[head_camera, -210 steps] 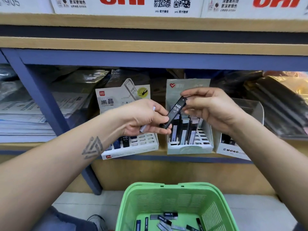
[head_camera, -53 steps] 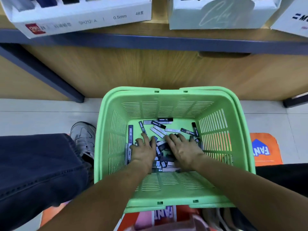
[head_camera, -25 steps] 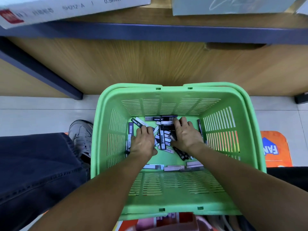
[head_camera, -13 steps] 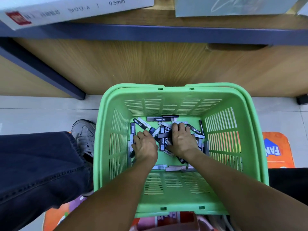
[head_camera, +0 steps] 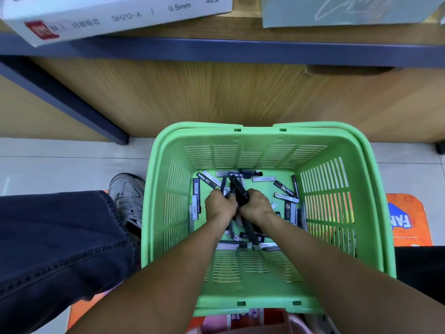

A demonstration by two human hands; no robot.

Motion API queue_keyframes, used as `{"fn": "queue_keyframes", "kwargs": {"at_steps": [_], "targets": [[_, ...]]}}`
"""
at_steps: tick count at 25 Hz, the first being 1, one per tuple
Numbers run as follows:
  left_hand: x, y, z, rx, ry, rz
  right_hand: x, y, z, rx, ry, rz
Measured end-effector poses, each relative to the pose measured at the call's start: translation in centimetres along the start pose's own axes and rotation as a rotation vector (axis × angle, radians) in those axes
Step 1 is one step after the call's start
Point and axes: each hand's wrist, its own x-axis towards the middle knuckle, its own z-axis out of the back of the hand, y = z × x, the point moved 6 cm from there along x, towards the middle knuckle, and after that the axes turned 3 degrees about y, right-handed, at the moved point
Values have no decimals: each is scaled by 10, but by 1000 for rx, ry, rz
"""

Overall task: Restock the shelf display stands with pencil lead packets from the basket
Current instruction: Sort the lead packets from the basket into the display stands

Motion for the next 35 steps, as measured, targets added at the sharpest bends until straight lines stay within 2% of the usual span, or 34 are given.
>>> {"fn": "queue_keyframes", "kwargs": {"at_steps": [7,10,13,15,20,24,27,30,35], "targets": [[-2,1,-18,-59,84,70,-9,-2,-1,315,128,32],[-1,4,-17,-113,63,146,-11,-7,-8,528,281,29],[-5,3,-14,-190,37,182,-11,-8,-13,588,387,94],[-5,7,-10,-328,0,210,-16,-2,-13,609,442,155],[-6,1,4,-624,-20,210,-28,17,2,533,341,295],[-3,2,18,-752,-16,205,-31,10,25,443,238,276],[-8,2,20,-817,97,213,-25,-2,39,250,148,223],[-21,-7,19,-876,192,201,-24,-1,38,196,69,176],[-28,-16,11,-983,203,177,-39,3,18,188,275,104]]}}
